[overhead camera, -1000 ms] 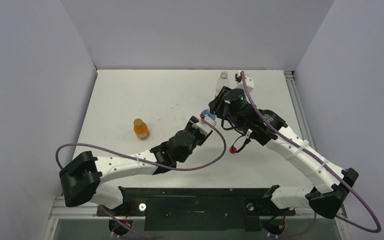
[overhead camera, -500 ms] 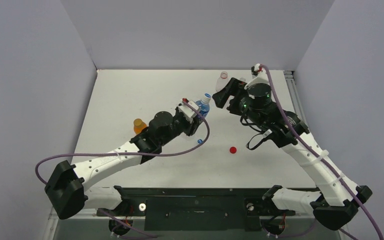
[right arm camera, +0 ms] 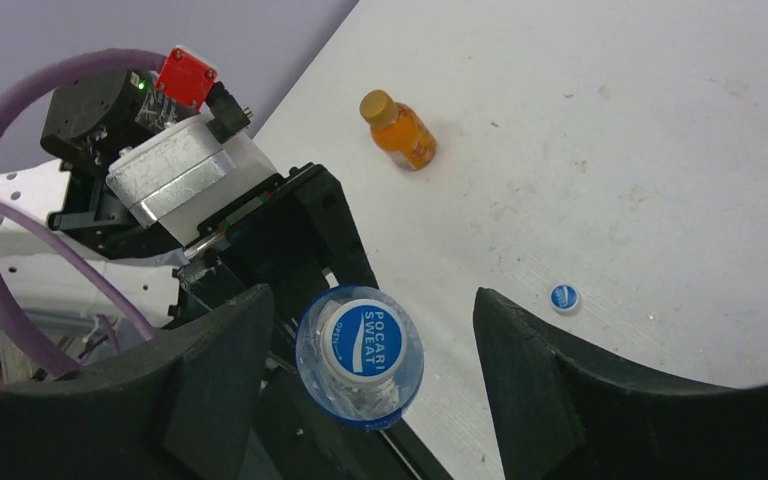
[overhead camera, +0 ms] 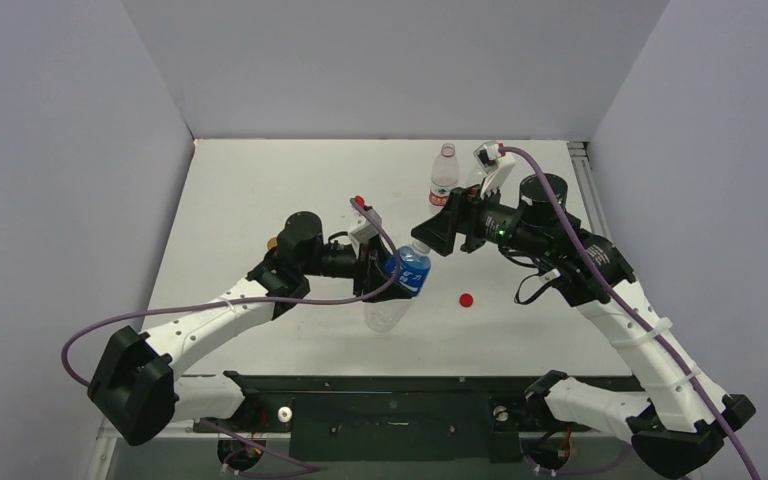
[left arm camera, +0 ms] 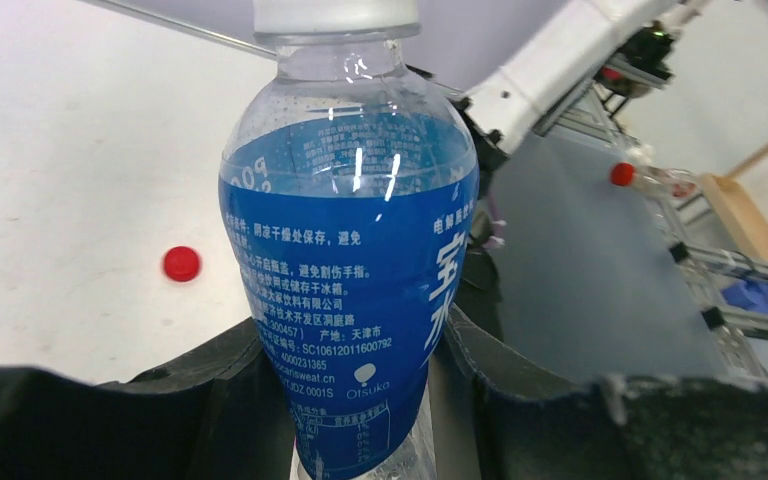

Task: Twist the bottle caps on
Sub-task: Screw the bottle cap onto the plastic bottle.

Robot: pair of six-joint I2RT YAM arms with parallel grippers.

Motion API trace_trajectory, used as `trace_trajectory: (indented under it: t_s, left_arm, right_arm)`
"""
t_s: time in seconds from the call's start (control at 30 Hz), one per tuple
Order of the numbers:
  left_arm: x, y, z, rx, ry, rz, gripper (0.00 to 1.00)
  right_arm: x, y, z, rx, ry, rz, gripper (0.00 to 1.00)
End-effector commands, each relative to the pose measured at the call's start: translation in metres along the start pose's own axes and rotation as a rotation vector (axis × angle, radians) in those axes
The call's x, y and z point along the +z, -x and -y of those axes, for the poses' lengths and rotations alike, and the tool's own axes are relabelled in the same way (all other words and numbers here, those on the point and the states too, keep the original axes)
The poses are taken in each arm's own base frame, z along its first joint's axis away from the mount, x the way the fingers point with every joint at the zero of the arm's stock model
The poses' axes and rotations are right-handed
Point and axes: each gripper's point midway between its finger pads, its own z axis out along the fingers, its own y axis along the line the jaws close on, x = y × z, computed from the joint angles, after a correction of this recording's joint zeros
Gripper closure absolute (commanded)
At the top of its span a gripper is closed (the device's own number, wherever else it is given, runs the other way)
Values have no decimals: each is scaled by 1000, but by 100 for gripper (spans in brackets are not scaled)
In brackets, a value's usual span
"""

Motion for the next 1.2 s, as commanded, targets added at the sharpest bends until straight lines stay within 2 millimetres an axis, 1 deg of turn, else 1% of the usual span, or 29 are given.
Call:
trace_trajectory:
  t_s: [0.0, 0.13, 0.2, 0.43, 0.6, 0.67, 0.7, 0.77, 0.8, 0.87, 1.0, 1.13, 1.17]
  left_arm:
    - [-8, 18, 42, 12, -193, 39, 100]
    - [-9, 18, 45, 15, -204, 48, 100]
    - [-10, 18, 45, 13, -204, 49, 100]
    - [-10, 19, 45, 15, -207, 59, 100]
    - [-10, 19, 43, 14, -195, 63, 100]
    - [-10, 16, 40, 9, -188, 57, 100]
    - [-9, 15, 39, 6, -184, 55, 100]
    - [-8, 12, 36, 1, -174, 50, 100]
    - [-8, 12, 35, 1, -170, 51, 100]
    - [-8, 12, 34, 2, -161, 55, 100]
    - [-7, 13, 30, 8, -144, 56, 100]
    - [-7, 15, 28, 16, -128, 63, 100]
    - [-7, 16, 27, 17, -124, 65, 100]
  right_arm:
    - [-10, -1, -27, -89, 146, 7, 32]
    - [-10, -7, -36, -99, 184, -12, 35]
    - [-9, -10, -40, -100, 199, -20, 40]
    - [-10, -15, -42, -90, 208, -18, 47]
    - [-13, -13, -44, -74, 216, 2, 61]
    - [-13, -11, -44, -61, 211, 14, 65]
    - [-13, -9, -45, -49, 212, 23, 65]
    - [-13, -6, -47, -30, 220, 38, 59]
    - [-13, -7, -48, -24, 222, 41, 55]
    - [-14, -4, -50, -13, 227, 53, 52]
    - [-16, -3, -51, -10, 224, 59, 53]
    - [-17, -5, -51, -15, 218, 49, 57]
    - [-17, -5, -50, -15, 214, 48, 60]
